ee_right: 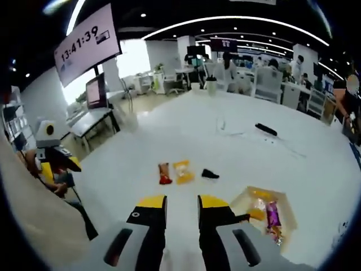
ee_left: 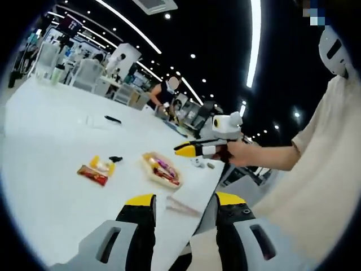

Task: Place the target food into the container with the food tongs after gripping and lifting it, then release it inside without dropping or visibly crushing the food.

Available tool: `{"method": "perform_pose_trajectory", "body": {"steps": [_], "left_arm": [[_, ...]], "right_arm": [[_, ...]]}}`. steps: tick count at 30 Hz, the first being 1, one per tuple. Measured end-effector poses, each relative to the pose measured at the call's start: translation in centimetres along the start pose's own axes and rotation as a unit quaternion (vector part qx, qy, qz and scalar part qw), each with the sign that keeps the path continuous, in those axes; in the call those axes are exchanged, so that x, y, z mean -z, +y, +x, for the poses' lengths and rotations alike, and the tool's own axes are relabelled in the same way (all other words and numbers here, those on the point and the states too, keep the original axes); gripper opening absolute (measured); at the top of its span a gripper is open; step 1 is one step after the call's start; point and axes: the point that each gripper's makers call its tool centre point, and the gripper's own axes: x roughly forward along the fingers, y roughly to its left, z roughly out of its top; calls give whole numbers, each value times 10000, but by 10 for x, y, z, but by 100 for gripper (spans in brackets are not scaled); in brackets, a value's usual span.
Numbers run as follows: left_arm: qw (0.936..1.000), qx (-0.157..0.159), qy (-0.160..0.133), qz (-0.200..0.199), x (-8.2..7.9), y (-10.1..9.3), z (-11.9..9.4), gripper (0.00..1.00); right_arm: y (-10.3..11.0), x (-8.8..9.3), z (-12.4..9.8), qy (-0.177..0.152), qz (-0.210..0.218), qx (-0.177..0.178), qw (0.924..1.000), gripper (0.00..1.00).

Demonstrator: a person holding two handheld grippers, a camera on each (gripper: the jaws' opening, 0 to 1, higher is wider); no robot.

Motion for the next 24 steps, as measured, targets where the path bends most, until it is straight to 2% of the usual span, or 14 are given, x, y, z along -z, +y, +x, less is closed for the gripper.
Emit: {"method": "perform_pose_trajectory", "body": {"steps": [3,4,7,11,13,24], "left_arm": [[9999,28,71,-89,9,-6,5,40],[9999,31,90,-93,11,-7,6,40],[9998,77,155,-127,16,-11,14,40],[9997,147,176,-107,15,-16,20,40],[9996,165,189,-90,15,-18,23,40],[9996,170,221,-98,16,-19,27,40]], "right_arm": [[9,38,1,336,57,-38,9994,22],[9,43,1,380,62,-36,9992,22],[10,73,0,655,73,22,9978,23],[8,97,-5,838,108,94,9964,25],[6,115,-9,1054,73,114,9943,25],[0,154,-6,1481,125,175,9887,27]]}}
